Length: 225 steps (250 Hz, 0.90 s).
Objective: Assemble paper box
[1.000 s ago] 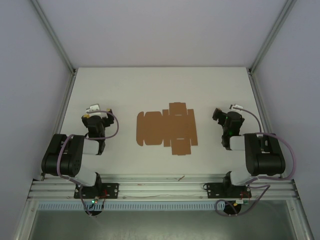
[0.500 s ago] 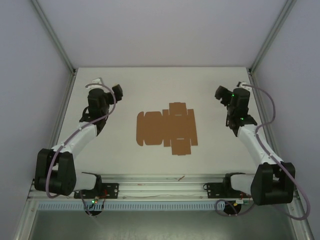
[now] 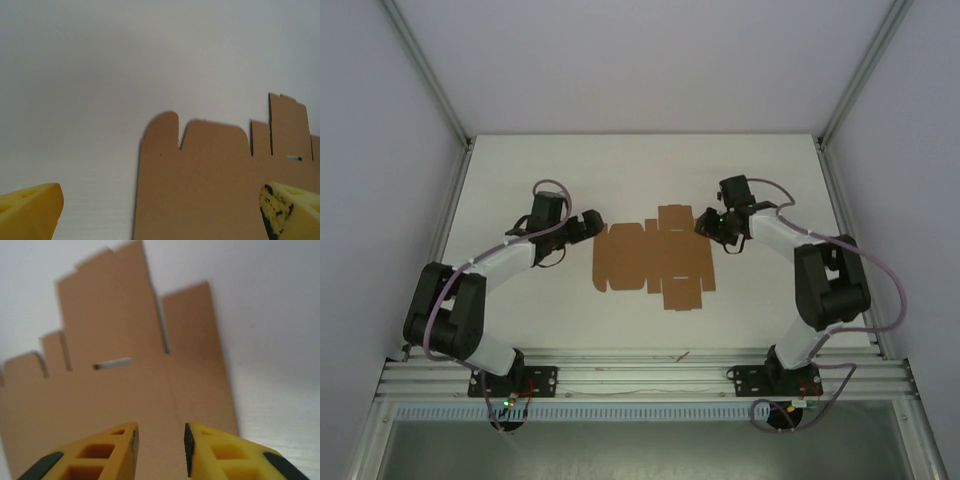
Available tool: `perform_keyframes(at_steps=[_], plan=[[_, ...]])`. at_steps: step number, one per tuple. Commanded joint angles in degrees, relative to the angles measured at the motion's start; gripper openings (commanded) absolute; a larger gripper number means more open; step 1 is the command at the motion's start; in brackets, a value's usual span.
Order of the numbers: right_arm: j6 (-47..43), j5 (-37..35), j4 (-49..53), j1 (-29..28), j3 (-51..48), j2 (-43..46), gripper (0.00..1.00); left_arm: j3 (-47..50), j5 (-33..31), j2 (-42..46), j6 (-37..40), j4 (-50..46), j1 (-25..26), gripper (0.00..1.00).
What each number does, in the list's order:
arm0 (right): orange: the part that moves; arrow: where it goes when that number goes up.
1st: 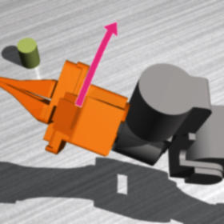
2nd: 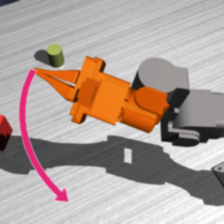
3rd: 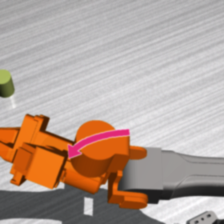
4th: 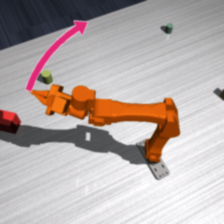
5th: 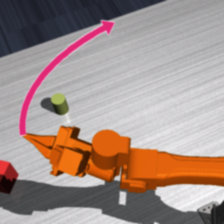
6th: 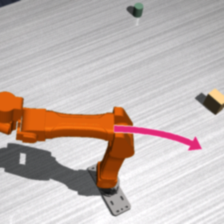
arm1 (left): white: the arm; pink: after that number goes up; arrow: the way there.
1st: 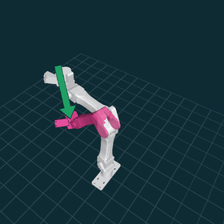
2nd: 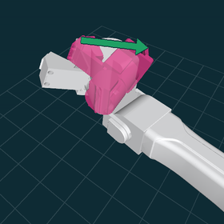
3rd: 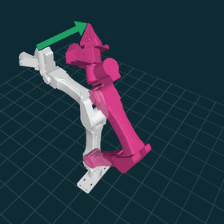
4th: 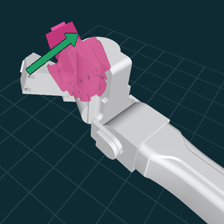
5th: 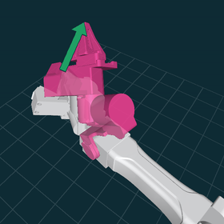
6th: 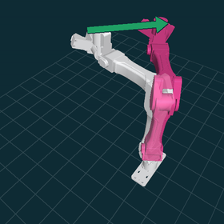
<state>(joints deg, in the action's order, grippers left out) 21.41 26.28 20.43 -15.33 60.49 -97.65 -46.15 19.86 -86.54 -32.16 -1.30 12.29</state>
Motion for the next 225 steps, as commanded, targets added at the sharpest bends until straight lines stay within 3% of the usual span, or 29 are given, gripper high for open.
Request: perform_keyframes(at_steps=[1, 27, 66, 153, 198, 225], plan=[[1.0, -0.1, 3.4, 0.1, 0.5, -2.0, 0.25, -2.0, 4.3, -1.4, -0.7, -3.3, 0.2, 1.00], [1.9, -0.7, 1.8, 0.8, -0.7, -5.1, 0.22, -1.9, 7.5, -3.4, -0.5, -3.1, 0.2, 1.00], [6.7, -0.6, 0.2, 3.4, -3.7, -9.4, 0.06, -2.5, 10.7, -5.2, 0.2, -4.5, 0.4, 1.00], [6.7, 0.8, -2.1, 5.3, -9.0, -11.0, 0.03, -0.5, 19.3, -9.1, -1.1, 1.3, 0.5, 0.99], [4.5, 1.5, -1.0, 5.3, -8.4, -11.2, 0.02, -4.2, 17.4, -12.0, 2.0, -4.0, 0.9, 0.97], [4.1, 1.3, -1.2, 5.3, -8.6, -11.4, 0.01, -6.1, 21.7, -14.1, 3.2, -4.7, 1.3, 0.97]])
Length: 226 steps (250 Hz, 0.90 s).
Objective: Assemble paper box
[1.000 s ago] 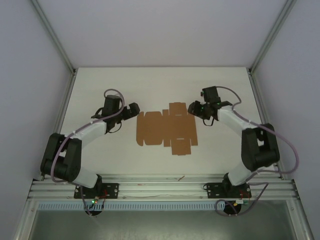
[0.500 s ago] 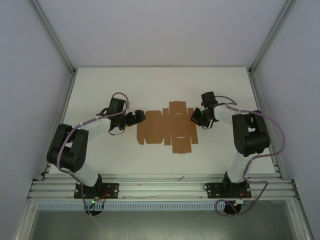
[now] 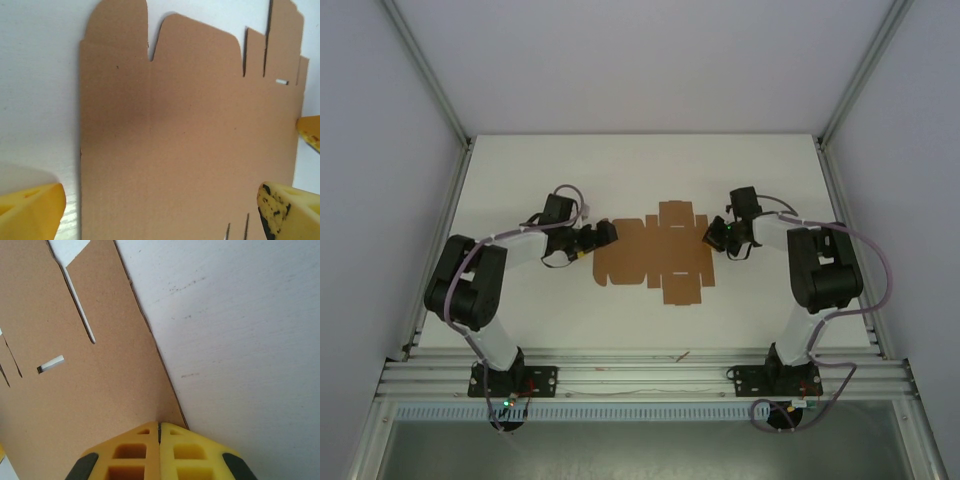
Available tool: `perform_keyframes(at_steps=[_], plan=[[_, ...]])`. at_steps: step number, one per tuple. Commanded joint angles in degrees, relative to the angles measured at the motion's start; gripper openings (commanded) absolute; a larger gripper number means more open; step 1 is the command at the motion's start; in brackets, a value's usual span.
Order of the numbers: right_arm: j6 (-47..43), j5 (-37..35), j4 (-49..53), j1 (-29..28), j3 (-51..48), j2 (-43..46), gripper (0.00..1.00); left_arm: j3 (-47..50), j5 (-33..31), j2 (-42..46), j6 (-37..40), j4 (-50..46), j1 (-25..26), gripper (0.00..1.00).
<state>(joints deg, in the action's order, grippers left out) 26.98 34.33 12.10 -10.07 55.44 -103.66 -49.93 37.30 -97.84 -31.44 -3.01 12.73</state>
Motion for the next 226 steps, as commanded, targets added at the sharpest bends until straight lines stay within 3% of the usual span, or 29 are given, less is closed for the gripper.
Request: perform_keyframes(at_steps=[1, 31, 71, 98, 150, 226], plan=[[-1.4, -6.7, 7.2, 0.0, -3.5, -5.4, 0.01, -2.4, 4.5, -2.9, 2.5, -3.1, 0.9, 0.97], [-2.1, -6.5, 6.1, 0.0, -4.5, -4.9, 0.00, -4.6, 8.4, -6.1, 2.8, -4.6, 1.8, 0.97], [-2.5, -6.0, 5.8, -0.1, -5.2, -4.7, 0.00, -3.7, 15.0, -7.2, -3.5, 4.4, 1.9, 0.95], [-2.6, -5.8, 5.6, -0.2, -5.6, -4.6, 0.00, -3.1, 18.5, -4.2, -6.7, 10.6, 1.9, 0.95], [-2.5, -6.2, 5.5, -0.2, -5.8, -4.6, 0.00, -4.0, 18.2, 3.5, -4.9, 9.6, 1.9, 0.92], [-3.1, -6.5, 5.8, -0.7, -4.9, -4.4, 0.00, -6.5, 13.6, 5.1, -0.6, 4.2, 2.4, 0.57]])
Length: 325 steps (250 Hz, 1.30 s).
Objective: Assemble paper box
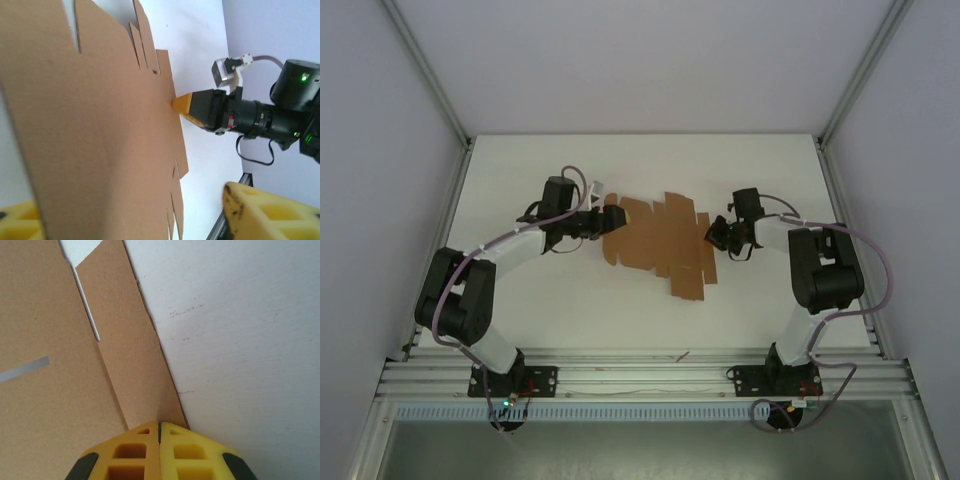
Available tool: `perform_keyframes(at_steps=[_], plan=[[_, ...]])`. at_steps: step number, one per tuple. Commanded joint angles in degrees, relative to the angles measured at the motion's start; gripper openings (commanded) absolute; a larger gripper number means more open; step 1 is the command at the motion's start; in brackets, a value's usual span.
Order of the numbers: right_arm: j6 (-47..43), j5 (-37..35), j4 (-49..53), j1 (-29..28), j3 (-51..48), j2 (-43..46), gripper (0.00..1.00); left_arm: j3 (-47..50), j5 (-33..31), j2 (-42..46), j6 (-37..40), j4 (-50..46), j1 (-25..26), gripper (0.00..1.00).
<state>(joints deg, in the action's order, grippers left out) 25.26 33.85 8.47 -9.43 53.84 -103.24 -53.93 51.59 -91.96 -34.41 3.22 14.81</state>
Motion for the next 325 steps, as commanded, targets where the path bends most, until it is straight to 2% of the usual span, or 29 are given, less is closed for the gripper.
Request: perform_keyframes(at_steps=[1, 22, 69, 80, 158, 203, 239, 261, 285, 303, 318, 325], plan=[[-1.4, -6.0, 9.4, -1.4, -3.3, -4.9, 0.00, -2.5, -0.8, -0.8, 2.4, -2.1, 0.4, 0.56], [-1.4, -6.3, 9.6, -1.6, -3.0, -4.9, 0.00, -5.1, -1.8, -1.6, 4.9, -5.3, 1.5, 0.51], [-1.4, -7.1, 9.5, -2.3, -2.4, -5.1, 0.00, -12.2, -11.1, -3.3, 11.3, -17.1, 5.8, 0.43], [-1.4, -7.3, 9.2, -2.3, -2.3, -5.1, 0.00, -13.5, -12.7, -3.8, 11.9, -18.8, 6.6, 0.43], [-1.3, -8.1, 8.6, -2.4, -2.5, -3.3, 0.00, -23.3, -24.5, -8.8, 16.0, -31.8, 11.4, 0.24], [-2.4, -10.9, 10.6, -2.2, -1.9, -0.9, 0.04, -26.8, -34.6, -11.5, 15.5, -39.0, 12.4, 0.18], [-3.1, -10.6, 10.6, -2.4, -0.5, 3.1, 0.11, -27.2, -40.6, -12.1, 14.4, -40.6, 13.0, 0.16], [-4.9, -9.8, 10.4, -2.3, 0.5, 5.8, 0.20, -27.0, -42.6, -11.8, 14.7, -40.4, 13.6, 0.11], [-6.1, -8.8, 9.5, -1.5, 0.5, 9.4, 0.38, -23.9, -40.3, -8.8, 15.5, -35.3, 13.7, 0.09], [-6.5, -5.8, 7.8, 0.4, -0.5, 12.8, 0.47, -20.8, -38.0, -5.0, 16.0, -30.2, 13.7, 0.05], [-6.6, -3.5, 5.2, 2.1, -2.2, 15.8, 0.64, -17.8, -36.3, -1.3, 16.7, -24.9, 13.6, 0.02], [-6.7, -2.1, 3.7, 3.0, -3.1, 17.2, 0.68, -16.3, -35.5, 0.7, 17.0, -22.2, 13.6, 0.01]])
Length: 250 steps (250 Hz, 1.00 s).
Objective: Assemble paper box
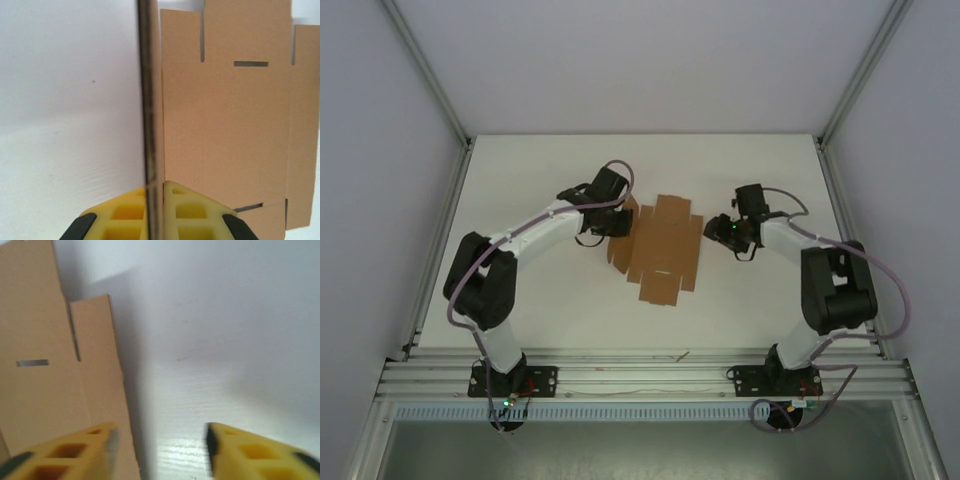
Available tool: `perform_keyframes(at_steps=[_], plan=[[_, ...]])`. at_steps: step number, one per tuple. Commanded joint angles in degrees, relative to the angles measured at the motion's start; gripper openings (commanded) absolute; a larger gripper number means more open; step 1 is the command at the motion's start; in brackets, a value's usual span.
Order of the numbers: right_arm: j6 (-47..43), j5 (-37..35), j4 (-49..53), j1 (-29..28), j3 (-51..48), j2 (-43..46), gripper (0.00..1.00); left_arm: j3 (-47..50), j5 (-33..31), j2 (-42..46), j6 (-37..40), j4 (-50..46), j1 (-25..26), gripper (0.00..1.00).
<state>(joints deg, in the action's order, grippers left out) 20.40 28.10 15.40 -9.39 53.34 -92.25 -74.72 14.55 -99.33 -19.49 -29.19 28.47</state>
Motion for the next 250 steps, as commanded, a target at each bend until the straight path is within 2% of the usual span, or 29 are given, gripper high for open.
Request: perform_keyframes(at_steps=[1, 21, 57, 85, 124, 187, 250], plan=[[-1.9, 3.8, -3.5, 3.1, -2.7, 6.4, 0.69, 4.7, 1.6, 8.3, 2.1, 10.5, -0.1, 0.01], [-1.5, 7.4, -7.3, 4.9, -4.6, 9.5, 0.75, 9.2, 4.5, 13.5, 2.6, 18.8, -0.5, 0.00], [-2.2, 16.4, -10.8, 6.4, -4.6, 12.6, 0.75, 18.1, 11.7, 21.3, -1.7, 37.1, -3.3, 0.00], [-3.9, 24.0, -16.4, 6.7, -5.6, 14.4, 0.73, 22.3, 18.2, 25.1, -6.2, 46.8, -6.2, 0.00], [-5.0, 28.7, -21.4, 7.2, -5.6, 15.3, 0.73, 25.3, 22.9, 29.1, -8.0, 51.8, -7.3, 0.00], [-5.5, 33.7, -22.5, 7.4, -2.9, 13.5, 0.72, 30.2, 24.7, 35.0, -11.4, 57.8, -7.5, 0.00], [-5.5, 39.0, -23.5, 7.4, 1.8, 12.1, 0.69, 31.3, 27.2, 36.1, -15.6, 61.0, -7.5, 0.00]])
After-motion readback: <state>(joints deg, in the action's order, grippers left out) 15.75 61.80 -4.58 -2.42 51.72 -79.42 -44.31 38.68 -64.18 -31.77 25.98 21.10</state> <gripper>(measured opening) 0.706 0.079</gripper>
